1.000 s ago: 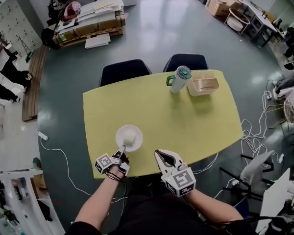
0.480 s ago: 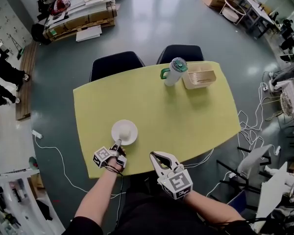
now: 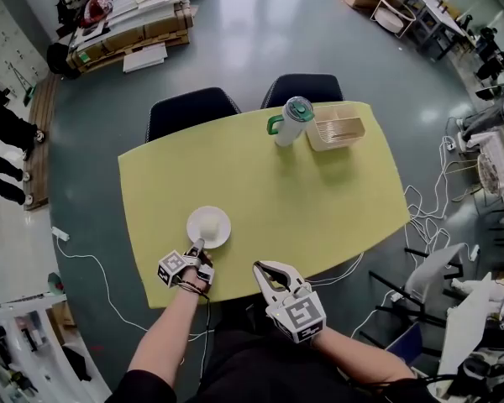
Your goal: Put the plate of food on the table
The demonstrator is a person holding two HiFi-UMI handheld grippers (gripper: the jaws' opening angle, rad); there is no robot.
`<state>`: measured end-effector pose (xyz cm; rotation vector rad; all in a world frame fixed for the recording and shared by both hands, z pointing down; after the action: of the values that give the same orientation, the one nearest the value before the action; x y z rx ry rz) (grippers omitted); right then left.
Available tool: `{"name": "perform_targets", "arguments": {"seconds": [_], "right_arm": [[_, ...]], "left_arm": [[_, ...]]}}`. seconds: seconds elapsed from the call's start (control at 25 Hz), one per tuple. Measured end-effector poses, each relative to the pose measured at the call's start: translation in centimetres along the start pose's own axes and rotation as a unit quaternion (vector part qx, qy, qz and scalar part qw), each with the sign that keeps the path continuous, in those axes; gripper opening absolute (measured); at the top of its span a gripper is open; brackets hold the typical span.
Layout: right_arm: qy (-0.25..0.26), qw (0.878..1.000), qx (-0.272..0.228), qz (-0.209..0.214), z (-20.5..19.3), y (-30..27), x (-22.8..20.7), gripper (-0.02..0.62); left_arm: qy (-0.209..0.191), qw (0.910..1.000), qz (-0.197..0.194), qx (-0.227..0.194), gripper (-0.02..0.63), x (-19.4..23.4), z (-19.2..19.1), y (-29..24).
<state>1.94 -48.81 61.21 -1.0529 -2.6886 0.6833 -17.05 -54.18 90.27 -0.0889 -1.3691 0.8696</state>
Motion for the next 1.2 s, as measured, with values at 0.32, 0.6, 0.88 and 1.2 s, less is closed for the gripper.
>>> {"name": "perform_targets", "arguments": {"seconds": [0.32, 0.6, 0.88, 1.2], "right_arm": [[0.001, 1.0, 0.001, -0.005, -0.6, 0.0, -0.2, 0.012], [-0.002, 1.0, 0.001, -0.006, -0.8, 0.3, 0.0, 0.012], [-0.004, 1.0, -0.002, -0.01, -0.9, 0.8, -0.2, 0.011], [-0.006, 1.0, -0.005, -0.015, -0.9, 1.1, -0.7, 0.011]], "left_arm": [[0.025, 0.9992, 0.026, -0.017, 0.018, 0.6, 0.1, -0.5], [-0.002, 0.9972, 0.063, -0.041, 0.03, 0.7, 0.6, -0.1], [-0.102, 0.9853, 0.121, -0.063, 0.173, 0.4, 1.5, 0.4], [-0.252, 0.9494, 0.157, -0.103, 0.181, -1.6, 2.2, 1.8]]}}
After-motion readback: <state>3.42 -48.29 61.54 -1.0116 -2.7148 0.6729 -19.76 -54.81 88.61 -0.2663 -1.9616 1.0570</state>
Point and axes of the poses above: the fingertips, and each gripper's own axes: y backward along the fingers, x to its left, z out of its top, the point moved 3 cm from there along y, backward along the fingers, and after that the axes turned 13 degrees about y, right-handed, at the moved point
